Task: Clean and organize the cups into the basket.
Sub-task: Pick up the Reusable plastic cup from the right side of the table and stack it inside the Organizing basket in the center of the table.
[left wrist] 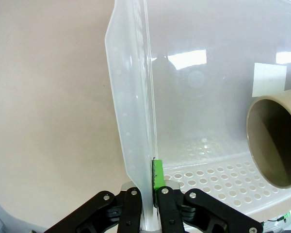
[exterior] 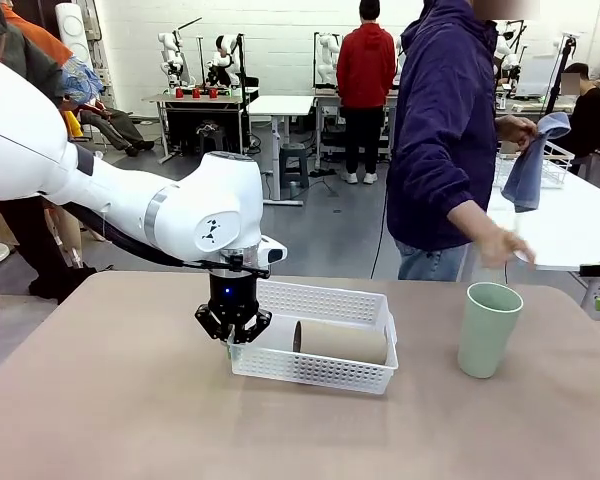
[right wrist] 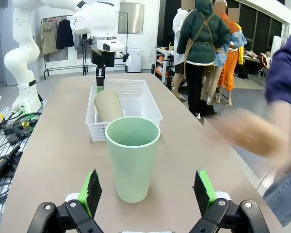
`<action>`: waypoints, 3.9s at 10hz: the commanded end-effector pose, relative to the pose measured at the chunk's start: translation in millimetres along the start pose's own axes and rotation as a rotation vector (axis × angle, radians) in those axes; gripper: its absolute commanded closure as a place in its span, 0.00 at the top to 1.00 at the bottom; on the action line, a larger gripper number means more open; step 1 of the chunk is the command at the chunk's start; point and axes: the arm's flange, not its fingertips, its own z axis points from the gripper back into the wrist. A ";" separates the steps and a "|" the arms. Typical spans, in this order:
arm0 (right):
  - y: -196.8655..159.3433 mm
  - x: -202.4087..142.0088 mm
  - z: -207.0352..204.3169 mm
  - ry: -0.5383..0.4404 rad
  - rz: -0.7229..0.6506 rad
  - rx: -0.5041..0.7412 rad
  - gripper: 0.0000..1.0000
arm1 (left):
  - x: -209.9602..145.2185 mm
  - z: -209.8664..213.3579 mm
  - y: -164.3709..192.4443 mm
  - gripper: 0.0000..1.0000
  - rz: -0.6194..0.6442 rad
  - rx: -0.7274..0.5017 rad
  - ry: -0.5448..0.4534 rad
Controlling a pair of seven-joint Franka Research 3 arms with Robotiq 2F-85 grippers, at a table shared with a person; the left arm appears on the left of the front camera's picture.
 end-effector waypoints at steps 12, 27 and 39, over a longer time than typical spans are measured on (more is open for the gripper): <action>-6.0 -12.0 -1.3 0.003 -0.020 0.028 1.00 | 0.0 -0.3 -2.1 0.00 -0.001 0.000 0.001; -10.9 -78.6 -38.6 0.065 -0.123 0.079 1.00 | 0.0 -0.3 -2.1 0.00 -0.001 0.000 0.001; -18.0 -117.3 -121.6 0.073 -0.102 0.252 1.00 | 0.0 -0.3 -2.1 0.00 -0.001 0.000 0.001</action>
